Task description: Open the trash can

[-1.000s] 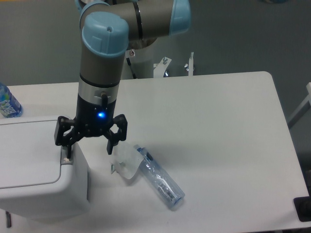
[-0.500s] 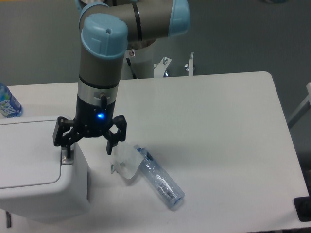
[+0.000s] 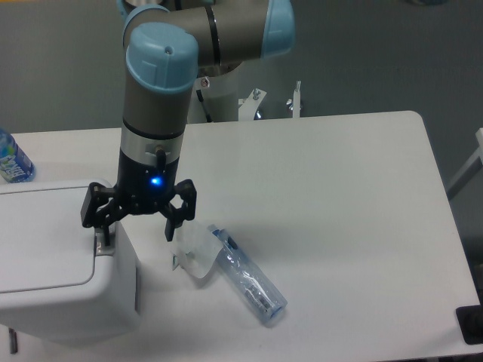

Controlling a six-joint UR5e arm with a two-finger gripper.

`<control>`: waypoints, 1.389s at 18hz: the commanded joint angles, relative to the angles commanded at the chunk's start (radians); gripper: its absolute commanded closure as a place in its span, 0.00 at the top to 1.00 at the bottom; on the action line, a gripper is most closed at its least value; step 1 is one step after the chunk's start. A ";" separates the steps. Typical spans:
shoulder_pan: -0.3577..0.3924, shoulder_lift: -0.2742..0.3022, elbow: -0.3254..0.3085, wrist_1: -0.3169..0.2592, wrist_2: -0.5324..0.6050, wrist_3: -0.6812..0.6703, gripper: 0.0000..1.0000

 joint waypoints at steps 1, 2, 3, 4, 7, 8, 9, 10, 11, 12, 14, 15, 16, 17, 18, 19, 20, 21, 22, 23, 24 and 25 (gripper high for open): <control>0.000 0.000 0.002 0.000 0.000 0.000 1.00; 0.000 0.000 0.002 0.000 0.000 0.000 1.00; 0.000 0.000 0.002 0.000 0.000 0.000 1.00; 0.000 0.000 0.002 0.000 0.000 0.000 1.00; 0.002 0.005 0.026 0.002 0.002 0.008 1.00; 0.002 0.008 0.041 0.005 0.005 0.012 1.00; 0.003 0.009 0.063 0.008 0.006 0.014 1.00; 0.011 0.012 0.080 0.020 0.006 0.015 1.00; 0.029 0.012 0.096 0.026 0.006 0.017 1.00; 0.064 0.023 0.112 0.025 0.006 0.018 1.00; 0.112 0.037 0.147 0.029 0.006 0.024 1.00; 0.124 0.040 0.158 0.028 0.008 0.043 1.00; 0.155 0.047 0.158 0.025 0.008 0.067 1.00; 0.182 0.061 0.156 0.023 0.008 0.081 1.00; 0.204 0.070 0.155 0.020 0.008 0.086 1.00; 0.227 0.077 0.152 0.020 0.011 0.087 1.00; 0.248 0.078 0.150 0.018 0.027 0.087 1.00; 0.264 0.080 0.150 0.018 0.056 0.089 1.00; 0.274 0.083 0.147 0.014 0.092 0.100 1.00; 0.285 0.090 0.135 0.002 0.128 0.127 1.00; 0.296 0.100 0.118 -0.006 0.161 0.168 1.00; 0.304 0.107 0.104 -0.008 0.179 0.214 1.00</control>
